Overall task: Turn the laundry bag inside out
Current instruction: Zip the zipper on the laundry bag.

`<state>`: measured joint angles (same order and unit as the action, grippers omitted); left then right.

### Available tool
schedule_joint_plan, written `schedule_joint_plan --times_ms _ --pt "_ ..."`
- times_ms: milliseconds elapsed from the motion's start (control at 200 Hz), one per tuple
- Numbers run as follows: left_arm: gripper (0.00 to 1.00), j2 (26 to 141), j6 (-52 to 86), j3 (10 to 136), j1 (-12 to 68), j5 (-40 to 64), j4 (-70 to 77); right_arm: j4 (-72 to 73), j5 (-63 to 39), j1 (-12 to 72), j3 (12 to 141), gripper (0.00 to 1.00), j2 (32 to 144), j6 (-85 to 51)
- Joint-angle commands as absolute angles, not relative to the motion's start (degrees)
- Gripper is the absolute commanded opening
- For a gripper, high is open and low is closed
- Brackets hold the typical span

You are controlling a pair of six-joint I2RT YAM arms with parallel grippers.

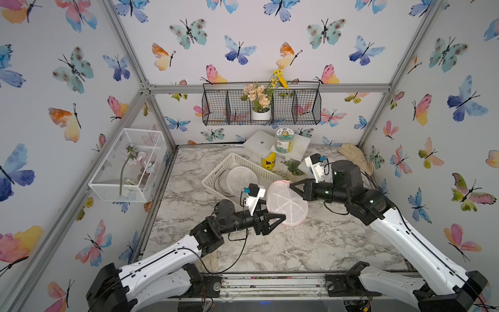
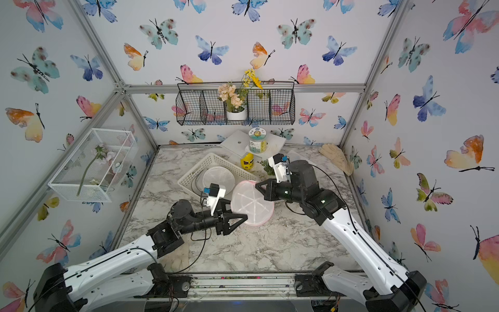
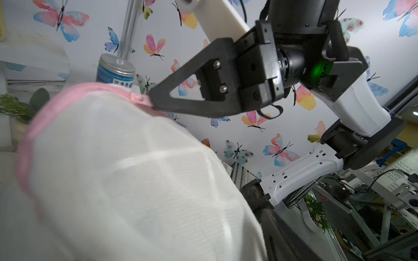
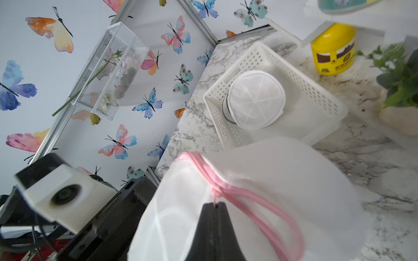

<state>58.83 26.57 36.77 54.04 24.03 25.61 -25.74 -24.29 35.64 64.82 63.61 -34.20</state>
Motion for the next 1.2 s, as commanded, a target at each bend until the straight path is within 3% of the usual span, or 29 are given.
schedule_joint_plan --times_ms 0,115,280,536,721,881,991,1196 --pt "0.66 62.4 25.2 40.5 56.9 19.4 29.8 -21.1 -26.0 35.6 64.0 0.02 62.9 -35.2" --pt "0.63 61.4 22.4 42.1 57.0 15.6 19.2 -27.9 -21.8 35.6 66.5 0.02 62.9 -28.8" --pt "0.74 56.6 17.4 43.8 56.7 12.7 1.3 -33.4 -19.5 35.5 68.0 0.02 62.8 -23.1" --pt "0.81 49.7 12.2 44.2 56.5 21.8 -16.2 -36.7 -22.1 35.4 69.0 0.02 62.3 -16.3" --pt "0.79 49.4 5.0 49.4 56.6 21.6 -26.6 -38.6 -22.9 35.4 68.9 0.02 61.7 -9.1" --pt "0.71 50.0 1.8 53.3 56.5 15.2 -28.4 -40.5 -27.2 35.4 68.8 0.02 61.5 -5.7" --pt "0.78 52.6 3.0 54.9 56.6 11.2 -24.6 -40.2 -32.5 35.5 67.4 0.02 62.0 -5.7" --pt "0.76 57.7 7.2 51.5 56.6 9.1 -10.0 -36.5 -36.1 35.5 64.6 0.02 62.0 -7.9"
